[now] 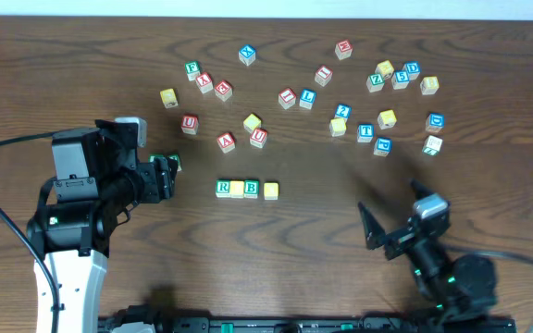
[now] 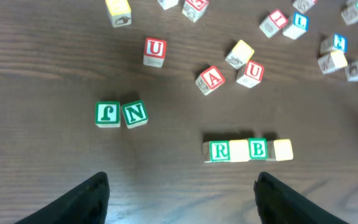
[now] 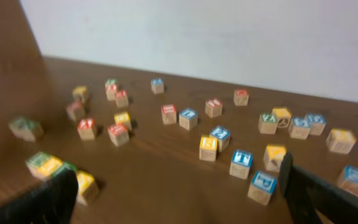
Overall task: Spell out ROBOT
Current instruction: 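Move the right gripper over the blue T block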
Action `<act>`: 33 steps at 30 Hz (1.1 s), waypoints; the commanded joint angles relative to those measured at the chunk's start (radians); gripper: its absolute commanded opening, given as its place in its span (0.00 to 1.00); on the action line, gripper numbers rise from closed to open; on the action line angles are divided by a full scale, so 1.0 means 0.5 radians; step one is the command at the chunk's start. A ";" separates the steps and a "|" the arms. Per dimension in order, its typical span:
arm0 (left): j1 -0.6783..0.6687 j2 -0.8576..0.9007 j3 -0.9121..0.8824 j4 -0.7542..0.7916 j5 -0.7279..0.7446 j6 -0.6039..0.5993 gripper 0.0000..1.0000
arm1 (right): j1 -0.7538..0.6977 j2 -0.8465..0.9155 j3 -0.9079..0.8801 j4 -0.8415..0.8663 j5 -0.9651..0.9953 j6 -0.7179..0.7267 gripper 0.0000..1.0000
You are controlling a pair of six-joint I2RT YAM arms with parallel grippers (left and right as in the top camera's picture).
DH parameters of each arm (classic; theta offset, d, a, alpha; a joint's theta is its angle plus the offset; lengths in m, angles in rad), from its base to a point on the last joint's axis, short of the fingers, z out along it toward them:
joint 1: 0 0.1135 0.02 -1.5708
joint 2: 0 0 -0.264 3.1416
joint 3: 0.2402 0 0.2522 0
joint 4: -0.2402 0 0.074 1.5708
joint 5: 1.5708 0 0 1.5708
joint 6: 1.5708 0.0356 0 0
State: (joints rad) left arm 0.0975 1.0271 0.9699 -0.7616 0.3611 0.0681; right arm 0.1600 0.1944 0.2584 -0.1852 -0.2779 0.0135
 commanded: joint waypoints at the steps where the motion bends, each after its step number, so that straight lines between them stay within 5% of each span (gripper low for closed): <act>1: 0.008 -0.005 0.006 -0.002 0.021 0.102 0.96 | -0.018 0.554 0.729 -0.192 -0.041 -0.152 0.99; 5: 0.008 -0.005 0.006 -0.002 0.009 0.102 0.97 | -0.016 1.376 1.790 -0.958 -0.219 -0.208 0.99; 9: 0.008 -0.005 0.006 -0.002 0.009 0.102 0.97 | -0.016 1.952 2.465 -1.466 -0.230 -0.211 0.99; 15: 0.008 -0.005 0.005 -0.002 0.009 0.102 0.97 | -0.016 2.361 2.555 -1.346 -0.443 -0.076 0.99; 23: 0.008 -0.005 0.005 -0.002 0.009 0.102 0.97 | -0.014 2.852 2.708 -1.584 0.025 0.152 0.99; 26: 0.008 -0.005 0.005 -0.002 0.009 0.102 0.97 | -0.014 3.007 2.728 -1.629 0.177 0.304 0.88; 29: 0.008 -0.005 0.006 -0.002 0.009 0.102 0.97 | -0.014 3.122 2.728 -1.652 0.193 0.333 0.94; 33: 0.008 -0.005 0.005 -0.002 0.009 0.102 0.97 | -0.005 3.307 2.728 -1.659 0.362 0.508 0.88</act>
State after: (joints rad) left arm 0.0975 1.0264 0.9695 -0.7597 0.3645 0.1062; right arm 0.1600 1.7969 1.6016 -1.0122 -0.1772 0.1852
